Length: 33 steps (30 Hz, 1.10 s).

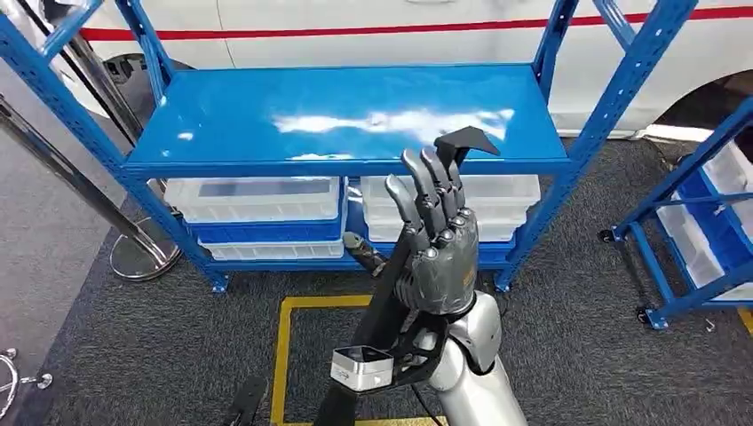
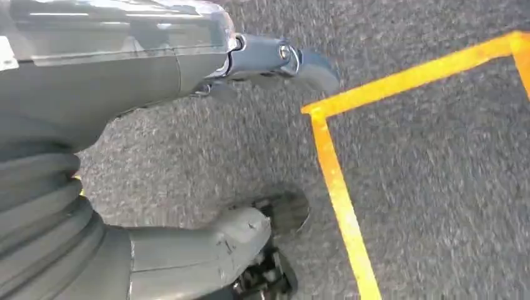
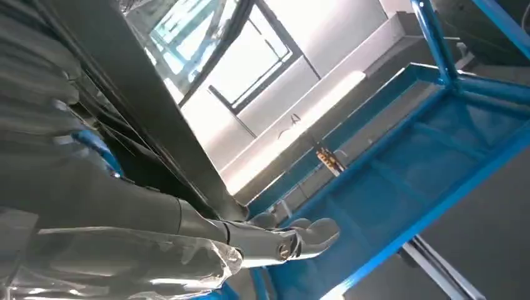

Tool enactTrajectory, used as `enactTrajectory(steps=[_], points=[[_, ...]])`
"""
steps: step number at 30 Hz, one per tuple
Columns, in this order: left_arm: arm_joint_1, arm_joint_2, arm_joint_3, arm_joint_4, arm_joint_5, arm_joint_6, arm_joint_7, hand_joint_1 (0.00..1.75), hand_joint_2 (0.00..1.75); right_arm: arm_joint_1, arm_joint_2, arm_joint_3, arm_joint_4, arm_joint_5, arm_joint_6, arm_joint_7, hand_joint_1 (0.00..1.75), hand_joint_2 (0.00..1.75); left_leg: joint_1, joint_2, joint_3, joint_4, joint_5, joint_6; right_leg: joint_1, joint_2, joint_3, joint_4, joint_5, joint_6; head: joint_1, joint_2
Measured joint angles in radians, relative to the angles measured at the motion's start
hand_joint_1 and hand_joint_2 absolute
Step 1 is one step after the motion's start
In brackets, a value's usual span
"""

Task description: Take the parts from the cabinet and place them on the table.

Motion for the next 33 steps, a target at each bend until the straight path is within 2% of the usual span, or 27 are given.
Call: enactTrajectory(steps=[1,2,4,5,6,7,8,9,10,11,14,15,16,17,18,19,20,21,22,23,24,25,26,29,30,31,33], points=[[0.002,0.000,0.000,0.000,0.001,0.001,0.000,0.00,1.75,0.000,0.000,0.001,0.000,0.001,0.000,-0.002,0.00,1.75,0.000,-0.001,-0.014,0.032,-0.051,-0.007,-0.001,0.000,-0.011,-0.002,0.011,-0.009,-0.001,0.000],[0.002,-0.001,0.000,0.000,0.002,0.001,0.000,0.00,1.75,0.001,0.000,0.001,0.000,0.002,0.000,-0.003,0.00,1.75,0.004,-0.001,-0.030,0.103,-0.114,-0.014,-0.001,0.000,-0.024,-0.002,0.022,-0.013,-0.001,0.000],[0.002,-0.001,0.000,0.000,0.003,0.001,0.000,0.00,1.75,0.003,0.000,0.001,0.000,0.003,0.000,-0.006,0.00,1.75,0.007,-0.001,-0.065,0.254,-0.195,-0.024,-0.001,-0.001,-0.052,-0.001,0.043,-0.012,-0.001,0.000],[0.002,-0.001,0.000,0.000,0.003,0.001,0.000,0.00,1.75,0.004,0.000,0.001,0.001,0.003,0.000,-0.006,0.00,1.75,0.008,-0.001,-0.067,0.296,-0.197,-0.026,-0.001,-0.001,-0.066,0.000,0.053,-0.011,-0.001,0.000],[0.002,-0.001,0.000,0.000,0.003,0.001,0.000,0.00,1.75,0.006,-0.001,0.001,0.001,0.003,0.000,-0.006,0.00,1.75,0.010,-0.001,-0.048,0.294,-0.171,-0.028,-0.001,-0.001,-0.079,0.000,0.063,-0.009,-0.001,0.000],[0.002,-0.001,0.000,0.000,0.003,0.001,0.000,0.00,1.75,0.007,-0.001,0.001,0.001,0.003,0.000,-0.006,0.00,1.75,0.012,-0.001,-0.004,0.244,-0.130,-0.028,-0.002,-0.001,-0.092,0.001,0.072,-0.006,-0.001,0.000],[0.001,0.000,0.000,0.000,0.003,0.001,0.000,0.00,1.75,0.007,-0.001,0.001,0.001,0.003,0.000,-0.006,0.00,1.75,0.013,-0.001,0.057,0.160,-0.095,-0.027,-0.003,0.000,-0.101,0.002,0.079,-0.002,-0.001,0.000],[0.001,0.000,0.000,0.000,0.003,0.001,0.000,0.00,1.75,0.007,-0.002,0.001,0.001,0.004,0.000,-0.006,0.00,1.75,0.013,-0.002,0.122,0.065,-0.080,-0.024,-0.003,0.001,-0.105,0.004,0.083,0.002,-0.001,0.000],[-0.002,-0.001,0.000,0.000,0.003,0.001,0.000,0.00,1.75,0.007,-0.001,0.001,0.001,0.004,0.000,-0.006,0.00,1.75,0.010,-0.006,0.165,-0.006,-0.112,-0.020,0.000,0.000,-0.110,0.005,0.089,0.009,-0.001,0.000],[-0.002,0.000,0.000,0.000,0.004,0.001,0.000,0.00,1.75,0.007,-0.001,0.002,0.001,0.004,0.000,-0.006,0.00,1.75,0.003,-0.012,0.185,-0.043,-0.119,-0.011,-0.001,-0.001,-0.111,0.005,0.096,0.017,0.000,0.000],[0.004,-0.003,0.000,0.000,0.009,0.000,0.000,0.00,1.75,0.007,-0.002,0.002,0.001,0.004,0.000,-0.005,0.00,1.75,-0.002,-0.011,0.170,-0.045,-0.103,0.006,-0.004,-0.002,-0.113,-0.008,0.125,0.037,0.000,0.000],[0.004,-0.004,0.000,0.002,0.010,0.000,0.001,0.00,1.75,0.007,-0.003,0.002,0.001,0.004,0.000,-0.005,0.00,1.75,0.013,-0.005,0.169,-0.057,-0.087,0.021,-0.005,0.002,-0.122,-0.002,0.110,0.042,0.000,0.000],[0.003,-0.005,0.001,0.002,0.011,0.000,0.001,0.00,1.75,0.007,-0.005,0.002,0.001,0.004,0.000,-0.002,0.00,1.75,0.007,-0.002,0.156,-0.059,-0.077,0.027,-0.001,0.004,-0.135,0.026,0.063,0.043,0.001,0.000],[0.002,-0.006,0.001,0.002,0.011,0.000,0.001,0.00,1.75,0.007,-0.005,0.002,0.001,0.005,0.000,0.000,0.00,1.75,0.004,0.000,0.141,-0.056,-0.068,0.039,-0.002,0.004,-0.155,0.088,-0.003,0.042,0.000,0.000],[0.003,-0.006,0.001,0.002,0.011,0.000,0.001,0.00,1.75,0.008,-0.005,0.002,0.001,0.005,0.000,0.003,0.00,1.75,0.001,0.001,0.127,-0.052,-0.060,0.041,-0.002,0.004,-0.174,0.168,-0.062,0.042,0.001,0.000],[0.004,-0.006,0.001,0.002,0.010,0.000,0.002,0.00,1.75,0.009,-0.005,0.002,0.001,0.005,0.000,0.007,0.00,1.75,-0.002,0.002,0.113,-0.050,-0.050,0.042,-0.002,0.004,-0.191,0.243,-0.103,0.042,0.000,0.000],[0.004,-0.006,0.001,0.002,0.008,-0.002,0.003,0.00,1.75,0.009,-0.006,0.002,0.001,0.005,0.000,0.010,0.00,1.75,-0.005,0.002,0.096,-0.045,-0.040,0.043,-0.002,0.004,-0.198,0.300,-0.105,0.042,0.000,0.000],[0.004,-0.006,0.001,0.002,0.003,-0.003,0.004,0.00,1.75,0.009,-0.006,0.002,0.002,0.005,0.000,0.010,0.00,1.75,-0.007,0.003,0.080,-0.039,-0.032,0.042,-0.002,0.004,-0.189,0.320,-0.076,0.041,0.000,0.000],[0.004,-0.006,0.001,0.002,-0.002,-0.005,0.007,0.00,1.75,0.009,-0.006,0.003,0.002,0.005,0.000,0.012,0.00,1.75,-0.008,0.003,0.063,-0.032,-0.025,0.042,-0.002,0.004,-0.162,0.302,-0.033,0.038,0.000,0.000],[0.004,-0.006,0.001,0.002,-0.008,-0.008,0.011,0.00,1.75,0.009,-0.006,0.006,0.002,0.006,0.000,0.015,0.00,1.75,-0.009,0.003,0.048,-0.026,-0.018,0.040,-0.001,0.004,-0.116,0.250,0.007,0.034,0.000,0.000],[0.004,-0.006,0.000,0.002,-0.011,-0.010,0.014,0.00,1.75,0.008,-0.006,0.009,0.002,0.008,0.000,0.019,0.00,1.75,-0.010,0.002,0.035,-0.018,-0.011,0.037,0.000,0.004,-0.050,0.165,0.020,0.026,0.000,0.000],[0.004,-0.006,-0.001,0.002,-0.012,-0.011,0.016,0.00,1.75,0.007,-0.006,0.013,0.002,0.009,0.000,0.021,0.00,1.75,-0.011,0.002,0.026,-0.012,-0.006,0.033,0.005,0.005,0.009,0.078,-0.014,0.018,0.000,0.000],[0.004,-0.006,-0.001,0.002,-0.015,-0.011,0.017,0.00,1.75,0.006,-0.005,0.016,0.002,0.010,0.000,0.022,0.00,1.75,-0.013,0.001,0.022,-0.007,0.001,0.027,0.009,0.004,0.053,-0.001,-0.045,0.018,0.000,0.000],[0.004,-0.006,-0.001,0.002,-0.019,-0.013,0.018,0.00,1.75,0.005,-0.005,0.019,0.003,0.014,0.000,0.023,0.00,1.75,-0.008,0.001,0.018,-0.021,0.032,0.013,0.017,0.005,0.044,-0.008,-0.031,0.011,0.000,0.000],[0.007,-0.003,-0.001,0.002,-0.021,-0.014,0.021,0.00,1.75,0.005,-0.005,0.019,0.005,0.015,0.000,0.027,0.00,1.75,-0.011,-0.004,0.010,-0.018,0.029,0.008,0.000,0.000,0.036,-0.020,-0.015,0.000,0.001,0.000],[0.008,-0.003,-0.001,0.002,-0.025,-0.015,0.024,0.00,1.75,0.004,-0.005,0.022,0.006,0.016,0.000,0.029,0.00,1.75,-0.009,-0.007,0.001,-0.001,-0.015,-0.001,0.001,-0.003,0.027,-0.020,-0.002,-0.006,-0.001,0.000],[0.011,-0.003,-0.003,0.002,-0.037,-0.018,0.032,0.00,1.75,0.004,-0.005,0.024,0.006,0.018,0.000,0.032,0.00,1.75,-0.001,-0.008,-0.020,0.111,-0.141,-0.012,0.002,-0.006,-0.002,-0.018,0.020,-0.019,-0.003,0.000]])
